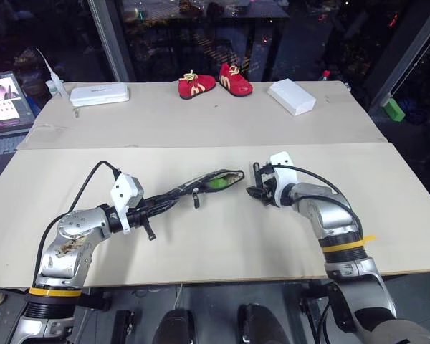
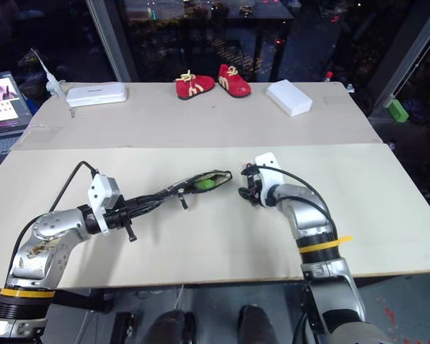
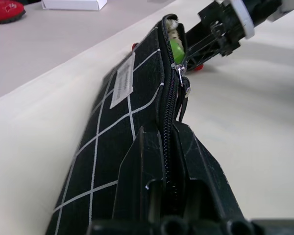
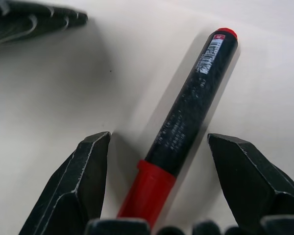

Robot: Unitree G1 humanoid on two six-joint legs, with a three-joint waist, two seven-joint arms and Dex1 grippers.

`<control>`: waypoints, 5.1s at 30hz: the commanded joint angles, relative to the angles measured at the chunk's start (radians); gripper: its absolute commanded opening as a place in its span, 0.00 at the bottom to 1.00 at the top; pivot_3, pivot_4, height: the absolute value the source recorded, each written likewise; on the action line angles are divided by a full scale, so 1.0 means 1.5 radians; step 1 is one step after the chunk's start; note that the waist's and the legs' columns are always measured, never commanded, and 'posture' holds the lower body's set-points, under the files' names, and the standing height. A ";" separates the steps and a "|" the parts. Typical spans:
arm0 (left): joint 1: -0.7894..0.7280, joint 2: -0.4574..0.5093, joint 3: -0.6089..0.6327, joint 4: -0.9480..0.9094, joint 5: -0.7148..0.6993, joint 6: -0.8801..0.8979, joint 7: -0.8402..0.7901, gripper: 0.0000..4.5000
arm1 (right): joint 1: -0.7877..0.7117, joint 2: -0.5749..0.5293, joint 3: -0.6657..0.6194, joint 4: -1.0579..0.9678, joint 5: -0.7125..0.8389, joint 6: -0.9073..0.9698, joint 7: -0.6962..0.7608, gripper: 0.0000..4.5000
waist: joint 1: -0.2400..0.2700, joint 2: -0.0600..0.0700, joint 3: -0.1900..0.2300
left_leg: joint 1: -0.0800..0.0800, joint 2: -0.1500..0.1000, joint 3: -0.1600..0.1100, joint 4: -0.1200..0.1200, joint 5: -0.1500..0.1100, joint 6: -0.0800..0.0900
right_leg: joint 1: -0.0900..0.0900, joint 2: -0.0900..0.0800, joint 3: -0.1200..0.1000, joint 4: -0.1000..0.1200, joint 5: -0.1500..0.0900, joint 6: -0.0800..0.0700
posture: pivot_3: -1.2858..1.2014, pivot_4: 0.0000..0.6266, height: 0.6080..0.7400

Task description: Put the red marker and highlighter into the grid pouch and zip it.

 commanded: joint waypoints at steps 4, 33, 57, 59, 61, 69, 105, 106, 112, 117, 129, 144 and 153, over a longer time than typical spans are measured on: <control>0.003 0.001 0.010 -0.027 -0.016 0.005 0.005 0.00 | 0.014 -0.016 -0.011 0.022 -0.014 -0.028 -0.026 0.42 | 0.000 0.000 0.000 | 0.001 0.000 0.000 0.000 0.000 0.000 | 0.000 0.000 0.000 0.000 0.000 0.000 | 0.52 0.24 1.00; -0.012 0.002 -0.003 0.012 -0.012 -0.015 -0.019 0.00 | 0.059 -0.330 0.124 -0.330 0.005 -0.372 0.417 0.12 | 0.001 0.000 0.000 | 0.000 0.000 0.000 0.000 0.000 0.000 | -0.001 0.001 0.001 -0.001 0.000 0.000 | 0.52 0.24 1.00; -0.022 -0.001 -0.007 0.032 -0.006 -0.023 -0.030 0.00 | -0.021 -0.269 0.169 -0.228 -0.054 -0.364 0.412 0.12 | 0.004 0.000 0.000 | -0.001 0.000 0.000 0.000 0.000 0.000 | -0.001 0.001 0.000 -0.001 0.000 0.000 | 0.52 0.24 1.00; -0.022 -0.002 -0.007 0.032 -0.006 -0.024 -0.030 0.00 | -0.033 -0.260 0.189 -0.188 -0.089 -0.381 0.394 0.12 | 0.004 0.000 0.000 | -0.001 0.000 0.000 0.000 0.000 0.000 | -0.001 0.001 0.000 -0.001 0.000 0.000 | 0.52 0.24 1.00; -0.021 -0.002 -0.008 0.030 -0.006 -0.024 -0.031 0.00 | -0.049 -0.245 0.200 -0.152 -0.115 -0.391 0.379 0.12 | 0.003 0.000 0.000 | -0.001 0.000 0.001 0.000 0.000 0.000 | -0.001 0.001 0.000 -0.001 0.000 0.000 | 0.52 0.24 1.00; -0.022 -0.003 -0.010 0.026 -0.006 -0.022 -0.029 0.00 | -0.097 -0.208 0.235 -0.087 -0.172 -0.440 0.380 0.12 | 0.002 0.000 0.000 | -0.001 0.000 0.001 0.000 0.000 0.000 | -0.002 0.001 0.000 -0.001 0.000 0.000 | 0.52 0.24 1.00; -0.020 -0.001 -0.010 -0.009 -0.012 0.009 -0.016 0.00 | 0.007 -0.237 0.014 -0.183 0.108 -0.264 0.552 0.78 | 0.011 0.000 0.000 | -0.002 0.000 0.000 0.000 0.000 0.001 | -0.001 0.000 -0.001 -0.001 0.000 0.000 | 0.52 0.24 1.00; -0.019 -0.001 -0.010 -0.009 -0.012 0.009 -0.016 0.00 | 0.026 -0.244 0.007 -0.194 0.122 -0.242 0.547 0.78 | 0.009 0.000 0.000 | -0.002 0.001 0.000 0.000 0.000 0.001 | -0.001 0.000 -0.001 -0.001 0.000 0.000 | 0.52 0.24 1.00; -0.019 0.001 -0.008 -0.004 -0.011 0.006 -0.020 0.00 | 0.107 -0.201 0.045 -0.199 0.060 -0.224 0.398 0.78 | 0.001 0.000 0.000 | 0.001 0.001 0.000 0.000 0.000 0.000 | 0.000 0.001 0.000 0.000 0.000 -0.001 | 0.52 0.24 1.00; -0.011 0.002 -0.008 -0.009 -0.012 0.004 -0.022 0.00 | 0.091 -0.060 0.095 -0.185 0.014 -0.159 0.234 0.78 | 0.000 -0.001 0.000 | 0.001 0.001 0.001 0.000 0.000 0.000 | -0.002 0.002 0.003 0.001 0.000 -0.001 | 0.52 0.24 1.00; -0.042 -0.012 -0.018 0.041 -0.001 -0.015 -0.028 0.00 | 0.003 0.065 0.169 -0.168 0.065 -0.082 0.234 0.78 | 0.003 -0.001 0.000 | -0.001 0.001 0.000 0.000 0.000 0.000 | -0.001 0.002 0.002 0.000 0.000 0.000 | 0.52 0.24 1.00; -0.030 -0.019 -0.014 0.032 -0.005 -0.015 -0.022 0.00 | -0.053 0.077 0.149 -0.094 0.065 -0.103 0.212 0.27 | 0.002 -0.001 0.000 | -0.001 0.001 0.000 0.000 0.000 0.000 | -0.001 0.002 0.001 0.000 0.000 0.000 | 0.52 0.24 1.00; -0.024 -0.023 -0.010 0.034 -0.005 -0.017 -0.012 0.00 | -0.057 0.045 0.132 -0.093 0.070 -0.104 0.231 0.01 | 0.002 -0.001 0.000 | -0.001 0.001 0.000 0.000 0.000 0.000 | -0.002 0.002 0.001 0.000 0.000 0.000 | 0.52 0.24 1.00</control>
